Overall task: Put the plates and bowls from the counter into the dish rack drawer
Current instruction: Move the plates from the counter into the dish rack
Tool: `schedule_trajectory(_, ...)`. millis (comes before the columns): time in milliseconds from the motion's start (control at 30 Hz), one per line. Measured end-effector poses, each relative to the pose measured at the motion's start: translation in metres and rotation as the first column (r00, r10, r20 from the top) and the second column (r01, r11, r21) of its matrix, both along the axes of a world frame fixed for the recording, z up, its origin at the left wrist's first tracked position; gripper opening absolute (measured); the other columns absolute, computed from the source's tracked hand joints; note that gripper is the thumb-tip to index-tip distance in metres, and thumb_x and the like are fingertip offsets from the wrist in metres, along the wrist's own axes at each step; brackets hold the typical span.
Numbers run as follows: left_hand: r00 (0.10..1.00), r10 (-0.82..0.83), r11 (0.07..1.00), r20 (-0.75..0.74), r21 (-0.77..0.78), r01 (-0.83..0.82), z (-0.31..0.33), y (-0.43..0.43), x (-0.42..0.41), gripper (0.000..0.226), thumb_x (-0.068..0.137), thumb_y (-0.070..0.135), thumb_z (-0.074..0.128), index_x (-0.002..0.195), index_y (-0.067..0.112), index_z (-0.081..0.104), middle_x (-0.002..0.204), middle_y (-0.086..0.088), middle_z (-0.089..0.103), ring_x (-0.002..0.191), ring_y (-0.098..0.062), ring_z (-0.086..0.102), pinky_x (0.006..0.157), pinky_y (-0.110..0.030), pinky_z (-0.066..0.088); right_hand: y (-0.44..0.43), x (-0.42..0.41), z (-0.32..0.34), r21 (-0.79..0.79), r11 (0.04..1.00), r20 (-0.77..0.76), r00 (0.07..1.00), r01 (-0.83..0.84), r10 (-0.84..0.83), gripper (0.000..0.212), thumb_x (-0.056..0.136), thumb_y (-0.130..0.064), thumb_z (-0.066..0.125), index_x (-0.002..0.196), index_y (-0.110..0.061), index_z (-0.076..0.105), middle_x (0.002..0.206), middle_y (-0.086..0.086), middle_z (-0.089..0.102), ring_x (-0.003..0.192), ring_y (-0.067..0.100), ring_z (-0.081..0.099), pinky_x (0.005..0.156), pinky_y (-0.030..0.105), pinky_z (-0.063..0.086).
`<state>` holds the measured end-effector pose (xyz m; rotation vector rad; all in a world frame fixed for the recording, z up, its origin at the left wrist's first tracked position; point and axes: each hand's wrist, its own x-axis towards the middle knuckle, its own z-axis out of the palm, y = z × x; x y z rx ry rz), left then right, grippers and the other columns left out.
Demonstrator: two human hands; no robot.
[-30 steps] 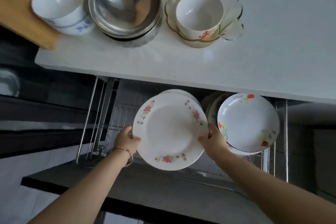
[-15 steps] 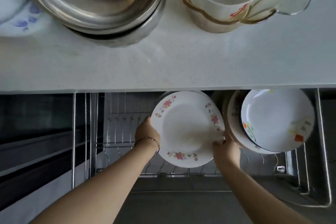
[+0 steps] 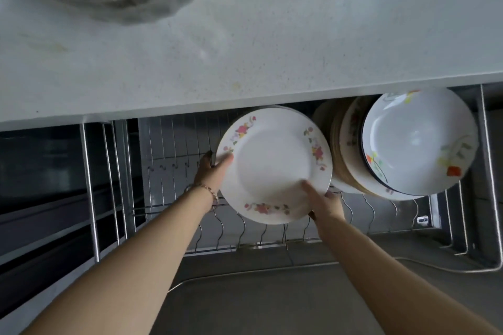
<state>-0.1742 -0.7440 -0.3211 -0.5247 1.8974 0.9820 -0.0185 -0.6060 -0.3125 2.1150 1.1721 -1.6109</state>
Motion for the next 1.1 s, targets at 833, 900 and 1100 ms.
schedule_trajectory(833,0.977,0.088,0.931,0.195,0.334,-0.151,-0.032,0.014,-0.044,0.021,0.093,0.029,0.048,0.083,0.018,0.063,0.06,0.007,0.074,0.053,-0.009,0.07,0.064,-0.024,0.049,0.01,-0.022,-0.032,-0.1,0.966,-0.365,0.894,0.24,-0.26,0.033,0.081,-0.018,0.069,0.111,-0.016,0.056,0.087,-0.002,0.065,0.074,0.014,0.061,0.061,0.028,0.05)
schedule_trajectory(900,0.976,0.107,0.932,0.19,0.322,-0.164,-0.034,0.012,-0.035,0.022,0.093,0.032,0.048,0.085,0.019,0.063,0.062,0.007,0.074,0.055,-0.008,0.07,0.062,-0.023,0.052,0.016,-0.019,-0.03,-0.113,0.969,-0.372,0.895,0.222,-0.248,0.035,0.082,-0.016,0.068,0.115,-0.015,0.056,0.087,-0.002,0.065,0.075,0.014,0.061,0.065,0.029,0.052)
schedule_trajectory(1100,0.977,0.14,0.938,0.162,0.294,-0.184,-0.025,0.009,-0.024,0.021,0.089,0.035,0.052,0.09,0.019,0.065,0.078,0.001,0.074,0.067,-0.016,0.071,0.065,-0.026,0.055,0.02,-0.019,-0.022,-0.19,0.957,-0.325,0.906,0.218,-0.271,0.044,0.08,-0.016,0.069,0.12,-0.007,0.054,0.09,0.003,0.064,0.076,0.017,0.06,0.067,0.03,0.052)
